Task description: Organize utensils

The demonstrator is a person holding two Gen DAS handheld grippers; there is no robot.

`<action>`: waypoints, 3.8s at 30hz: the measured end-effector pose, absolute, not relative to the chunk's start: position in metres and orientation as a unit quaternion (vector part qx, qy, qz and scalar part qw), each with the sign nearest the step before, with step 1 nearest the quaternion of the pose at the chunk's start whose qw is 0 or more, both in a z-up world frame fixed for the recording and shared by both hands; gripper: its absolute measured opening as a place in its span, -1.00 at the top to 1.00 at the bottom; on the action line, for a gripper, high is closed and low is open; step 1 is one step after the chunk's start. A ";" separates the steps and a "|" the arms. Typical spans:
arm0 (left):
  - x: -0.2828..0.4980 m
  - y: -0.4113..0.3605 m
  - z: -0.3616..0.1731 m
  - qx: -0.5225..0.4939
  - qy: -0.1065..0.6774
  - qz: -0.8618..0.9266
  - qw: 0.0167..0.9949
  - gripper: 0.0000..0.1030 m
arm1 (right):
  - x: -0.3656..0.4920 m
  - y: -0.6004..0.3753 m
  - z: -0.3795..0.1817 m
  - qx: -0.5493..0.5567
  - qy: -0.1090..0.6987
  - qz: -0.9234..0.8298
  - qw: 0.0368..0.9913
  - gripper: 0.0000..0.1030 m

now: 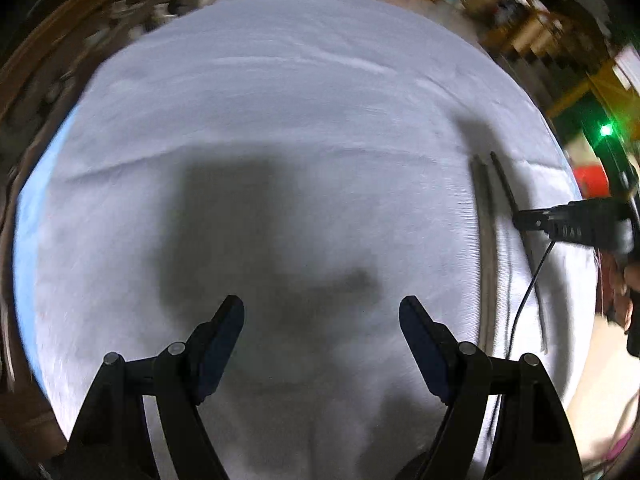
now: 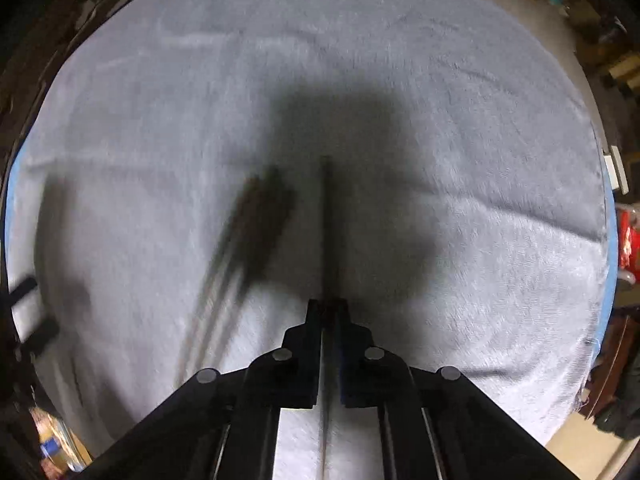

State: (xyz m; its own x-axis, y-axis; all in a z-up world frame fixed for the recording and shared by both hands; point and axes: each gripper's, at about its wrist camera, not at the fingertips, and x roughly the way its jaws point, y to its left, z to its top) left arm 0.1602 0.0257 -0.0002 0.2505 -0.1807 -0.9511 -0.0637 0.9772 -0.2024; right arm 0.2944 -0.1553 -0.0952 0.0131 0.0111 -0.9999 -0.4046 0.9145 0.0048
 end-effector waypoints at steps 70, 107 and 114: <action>0.229 -0.017 -0.016 0.060 0.734 -0.047 0.675 0.75 | 0.311 -0.202 -0.097 -0.117 0.729 0.181 0.649 0.85; 0.106 0.086 0.022 -0.114 0.666 0.012 0.737 0.90 | 0.225 -0.234 -0.068 -0.010 0.685 0.186 0.705 0.87; 0.075 0.093 0.051 -0.112 0.616 0.050 0.778 0.90 | 0.199 -0.255 -0.046 0.014 0.657 0.198 0.727 0.87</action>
State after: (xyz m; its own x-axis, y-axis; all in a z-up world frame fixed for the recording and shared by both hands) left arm 0.0752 0.0933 0.0506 0.2356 -0.0602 -0.9700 -0.2170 0.9696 -0.1129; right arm 0.1990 -0.2547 -0.0458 0.0578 0.3063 -0.9502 -0.2708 0.9209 0.2804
